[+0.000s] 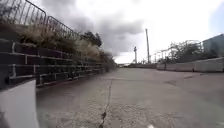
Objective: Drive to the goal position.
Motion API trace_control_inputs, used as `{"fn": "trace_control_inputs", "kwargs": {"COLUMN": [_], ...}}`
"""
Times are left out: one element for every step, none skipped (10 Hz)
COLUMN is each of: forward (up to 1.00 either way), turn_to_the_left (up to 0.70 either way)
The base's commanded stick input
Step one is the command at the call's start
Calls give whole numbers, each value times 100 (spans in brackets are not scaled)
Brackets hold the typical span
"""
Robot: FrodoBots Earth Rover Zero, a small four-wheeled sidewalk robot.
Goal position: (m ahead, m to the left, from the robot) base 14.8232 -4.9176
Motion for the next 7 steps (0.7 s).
{"fn": "trace_control_inputs", "kwargs": {"forward": [70, 70, 70, 70, 70, 70, 70], "turn_to_the_left": [0, 0, 0, 0, 0, 0, 0]}}
